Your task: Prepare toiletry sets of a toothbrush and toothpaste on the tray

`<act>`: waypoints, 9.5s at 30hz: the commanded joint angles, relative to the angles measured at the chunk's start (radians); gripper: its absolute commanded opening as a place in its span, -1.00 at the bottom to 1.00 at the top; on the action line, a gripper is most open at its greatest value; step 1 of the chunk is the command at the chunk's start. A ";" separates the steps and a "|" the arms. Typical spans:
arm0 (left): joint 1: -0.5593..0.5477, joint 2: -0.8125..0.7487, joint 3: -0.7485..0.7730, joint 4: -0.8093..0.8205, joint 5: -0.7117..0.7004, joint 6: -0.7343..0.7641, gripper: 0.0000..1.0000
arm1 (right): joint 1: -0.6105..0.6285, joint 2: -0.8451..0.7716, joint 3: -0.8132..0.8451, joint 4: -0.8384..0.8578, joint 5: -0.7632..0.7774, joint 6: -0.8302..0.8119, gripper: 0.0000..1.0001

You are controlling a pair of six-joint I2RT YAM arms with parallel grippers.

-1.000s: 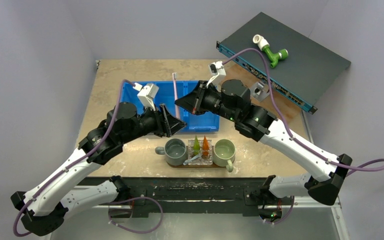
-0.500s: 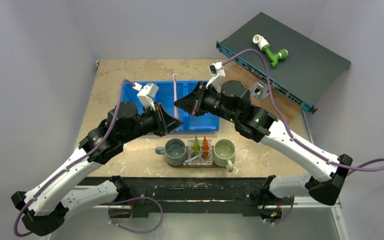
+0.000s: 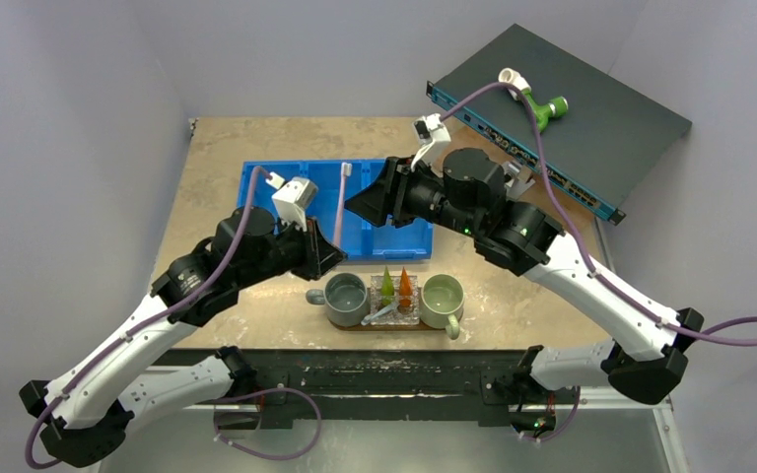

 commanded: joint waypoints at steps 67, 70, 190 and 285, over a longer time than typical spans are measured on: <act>-0.013 -0.062 0.036 -0.294 -0.029 0.476 -1.00 | -0.172 0.228 0.169 -0.106 -0.541 -0.041 -0.99; -0.012 -0.065 0.037 -0.294 -0.035 0.474 -0.97 | -0.172 0.222 0.167 -0.112 -0.531 -0.045 -1.00; -0.011 -0.112 0.006 -0.146 0.076 0.300 1.00 | 0.469 -0.434 -0.750 0.097 0.743 -0.440 -1.00; 0.397 0.086 0.324 -0.217 -0.136 0.348 1.00 | -0.399 -0.148 -0.125 0.105 0.207 -0.488 0.55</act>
